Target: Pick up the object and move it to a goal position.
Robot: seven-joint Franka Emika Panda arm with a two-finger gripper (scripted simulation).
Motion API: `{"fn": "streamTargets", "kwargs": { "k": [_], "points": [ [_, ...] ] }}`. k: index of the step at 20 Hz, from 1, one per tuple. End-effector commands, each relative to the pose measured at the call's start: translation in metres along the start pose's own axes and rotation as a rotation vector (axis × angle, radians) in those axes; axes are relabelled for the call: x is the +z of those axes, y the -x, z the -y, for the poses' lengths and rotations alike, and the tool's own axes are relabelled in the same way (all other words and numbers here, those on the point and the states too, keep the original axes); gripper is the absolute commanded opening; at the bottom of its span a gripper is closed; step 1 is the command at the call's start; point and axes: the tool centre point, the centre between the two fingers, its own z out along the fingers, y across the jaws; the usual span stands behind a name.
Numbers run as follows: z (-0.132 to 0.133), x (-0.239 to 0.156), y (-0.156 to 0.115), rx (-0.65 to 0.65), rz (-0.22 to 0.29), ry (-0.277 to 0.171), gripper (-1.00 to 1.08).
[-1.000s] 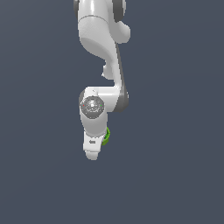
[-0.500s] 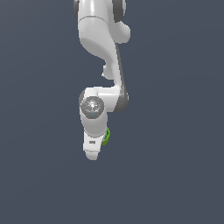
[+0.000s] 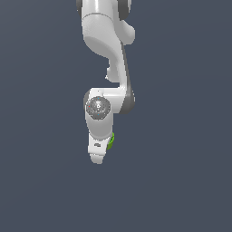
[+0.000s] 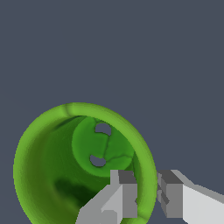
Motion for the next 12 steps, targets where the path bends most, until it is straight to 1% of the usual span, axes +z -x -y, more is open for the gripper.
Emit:
{"fn": "streamTargets", "kwargs": {
  "k": [1, 12],
  "points": [
    [0.007, -0.003, -0.006, -0.002, 0.0, -0.002, -1.0],
    [0.049, -0.032, -0.043, -0.002, 0.001, -0.002, -1.0]
  ]
}}
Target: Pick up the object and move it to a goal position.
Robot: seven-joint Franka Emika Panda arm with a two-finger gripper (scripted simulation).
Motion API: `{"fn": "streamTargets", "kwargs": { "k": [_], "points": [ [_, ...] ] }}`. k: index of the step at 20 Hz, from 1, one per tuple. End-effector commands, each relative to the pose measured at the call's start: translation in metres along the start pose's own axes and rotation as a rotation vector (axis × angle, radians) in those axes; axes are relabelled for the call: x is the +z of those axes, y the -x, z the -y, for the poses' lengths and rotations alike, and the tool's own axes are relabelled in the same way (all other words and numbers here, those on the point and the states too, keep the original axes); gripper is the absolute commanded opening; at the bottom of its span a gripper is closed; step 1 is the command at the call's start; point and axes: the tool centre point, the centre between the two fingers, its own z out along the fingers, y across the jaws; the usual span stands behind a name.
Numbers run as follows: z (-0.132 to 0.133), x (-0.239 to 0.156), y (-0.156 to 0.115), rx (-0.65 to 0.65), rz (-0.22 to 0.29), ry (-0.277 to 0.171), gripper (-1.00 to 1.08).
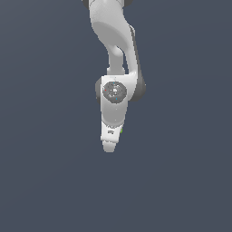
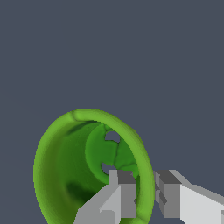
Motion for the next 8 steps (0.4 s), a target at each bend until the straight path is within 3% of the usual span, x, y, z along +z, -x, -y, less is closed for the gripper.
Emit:
{"fn": "streamTargets", "kwargs": {
  "k": [1, 8],
  "points": [
    [0.0079, -0.0069, -0.0072, 0.001, 0.0, 0.002, -1.0],
    [0.0175, -0.0141, -0.0164, 0.001, 0.0, 0.002, -1.0]
  ]
}}
